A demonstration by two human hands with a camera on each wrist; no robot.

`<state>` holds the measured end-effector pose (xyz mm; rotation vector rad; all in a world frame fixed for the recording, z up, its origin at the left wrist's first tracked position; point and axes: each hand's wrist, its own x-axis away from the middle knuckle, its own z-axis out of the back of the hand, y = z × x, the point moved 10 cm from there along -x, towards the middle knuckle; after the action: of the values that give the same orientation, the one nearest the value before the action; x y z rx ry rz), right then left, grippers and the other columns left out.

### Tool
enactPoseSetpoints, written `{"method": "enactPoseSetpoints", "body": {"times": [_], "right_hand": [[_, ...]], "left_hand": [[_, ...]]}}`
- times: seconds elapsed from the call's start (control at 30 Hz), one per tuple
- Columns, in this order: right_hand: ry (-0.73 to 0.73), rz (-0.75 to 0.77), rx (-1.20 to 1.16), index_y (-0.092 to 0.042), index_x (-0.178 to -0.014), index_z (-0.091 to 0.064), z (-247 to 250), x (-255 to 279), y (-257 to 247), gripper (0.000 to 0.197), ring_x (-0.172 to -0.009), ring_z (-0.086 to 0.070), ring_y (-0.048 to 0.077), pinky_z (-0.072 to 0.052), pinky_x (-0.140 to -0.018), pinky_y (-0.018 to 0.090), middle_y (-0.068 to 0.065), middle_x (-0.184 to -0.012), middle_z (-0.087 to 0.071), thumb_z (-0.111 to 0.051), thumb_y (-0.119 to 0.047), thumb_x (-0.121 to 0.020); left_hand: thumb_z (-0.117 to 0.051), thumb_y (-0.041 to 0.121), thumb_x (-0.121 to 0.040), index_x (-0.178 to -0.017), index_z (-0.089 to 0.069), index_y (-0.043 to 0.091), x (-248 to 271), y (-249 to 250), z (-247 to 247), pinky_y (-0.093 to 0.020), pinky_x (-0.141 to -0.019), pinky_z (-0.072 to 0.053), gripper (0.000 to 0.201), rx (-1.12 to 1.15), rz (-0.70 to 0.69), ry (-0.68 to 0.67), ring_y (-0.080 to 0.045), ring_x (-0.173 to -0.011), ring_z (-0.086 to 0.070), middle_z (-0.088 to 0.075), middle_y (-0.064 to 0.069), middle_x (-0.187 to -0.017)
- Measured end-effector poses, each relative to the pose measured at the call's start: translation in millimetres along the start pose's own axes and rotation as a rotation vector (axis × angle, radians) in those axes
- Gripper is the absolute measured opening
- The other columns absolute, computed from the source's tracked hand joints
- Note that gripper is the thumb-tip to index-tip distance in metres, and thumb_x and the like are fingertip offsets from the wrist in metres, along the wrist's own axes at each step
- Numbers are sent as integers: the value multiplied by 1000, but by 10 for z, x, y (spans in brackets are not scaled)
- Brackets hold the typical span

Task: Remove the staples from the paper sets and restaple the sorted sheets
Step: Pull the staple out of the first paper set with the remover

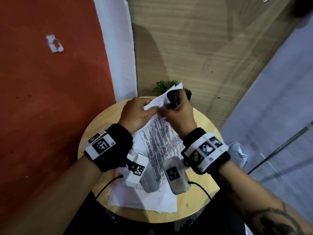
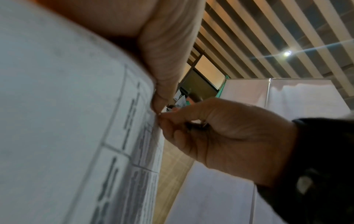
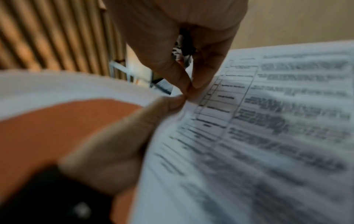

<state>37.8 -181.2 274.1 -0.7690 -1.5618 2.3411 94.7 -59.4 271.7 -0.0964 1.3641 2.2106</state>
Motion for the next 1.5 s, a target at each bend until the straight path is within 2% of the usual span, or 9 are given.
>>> {"method": "enactPoseSetpoints", "body": {"times": [0.13, 0.43, 0.67, 0.77, 0.9, 1.13, 1.27, 1.37, 1.5], "right_hand": [[54, 497, 330, -18, -104, -41, -79, 220, -394, 30, -66, -60, 39, -42, -51, 33, 12, -75, -66, -51, -15, -75], [9, 795, 447, -17, -103, -38, -177, 380, -549, 32, -64, -61, 30, -33, -51, 28, 12, -76, -65, -50, -19, -74], [-32, 203, -7, -36, -89, -43, -58, 10, -83, 33, -67, -55, 25, -51, -68, 49, -16, -68, -50, -57, -8, -78], [-39, 45, 33, -40, -86, -41, 26, -65, 128, 32, -66, -53, 27, -51, -66, 55, -11, -70, -49, -57, -15, -75], [-44, -13, 338, -9, -112, -46, 227, -132, 431, 43, -82, -59, 39, -50, -72, 50, 17, -90, -65, -62, -7, -73], [-61, -124, 330, -14, -103, -46, 250, -169, 777, 37, -78, -61, 39, -53, -66, 51, 15, -94, -63, -61, -4, -71], [-139, -221, -112, -21, -94, -41, 186, -193, 775, 45, -58, -60, 11, -51, -57, 31, 1, -82, -59, -71, 6, -74], [-175, -305, -379, -21, -92, -38, 116, -196, 778, 49, -53, -63, 13, -51, -51, 25, 5, -77, -60, -69, 11, -73], [-218, -301, -454, -21, -87, -38, 44, -201, 708, 45, -38, -49, 10, -32, -38, 15, -3, -51, -59, -62, 15, -75]], "left_hand": [[-58, 57, -61, -74, -73, 17, -34, -117, -36, -41, -73, -48, 45, 70, 58, -10, -25, -71, -60, -65, -21, -71], [-68, 34, -65, -83, -72, 12, -15, -244, -141, -44, -87, -47, 29, 351, 207, -92, -25, -88, -59, -65, -18, -89], [-62, 41, -76, -81, -68, 7, -33, -74, 4, -40, -70, -47, 35, 1, 23, -40, -24, -67, -59, -66, -16, -72], [-55, 49, -72, -92, -71, 9, -36, -63, 105, -46, -75, -51, 47, -76, -11, -20, -38, -86, -65, -70, -21, -88], [-64, 46, -77, -92, -69, 5, -71, -118, 166, -40, -80, -52, 43, -120, -18, -67, -38, -90, -64, -68, -20, -93], [-55, 60, -61, -89, -71, 15, -115, -87, 193, -51, -80, -48, 56, -80, -113, -138, -40, -86, -62, -65, -17, -86], [-69, 45, -71, -81, -64, 37, -110, -34, 184, -33, -82, -49, 14, -6, -102, -252, -13, -86, -65, -67, 10, -80], [-68, 7, -84, -77, -61, 29, -78, 59, 173, -3, -70, -38, 24, 102, -105, -341, 16, -74, -58, -67, 28, -75], [-69, 10, -79, -78, -64, 22, -118, 52, 286, -4, -68, -40, 13, 125, -117, -310, 14, -69, -58, -69, 25, -74]]}}
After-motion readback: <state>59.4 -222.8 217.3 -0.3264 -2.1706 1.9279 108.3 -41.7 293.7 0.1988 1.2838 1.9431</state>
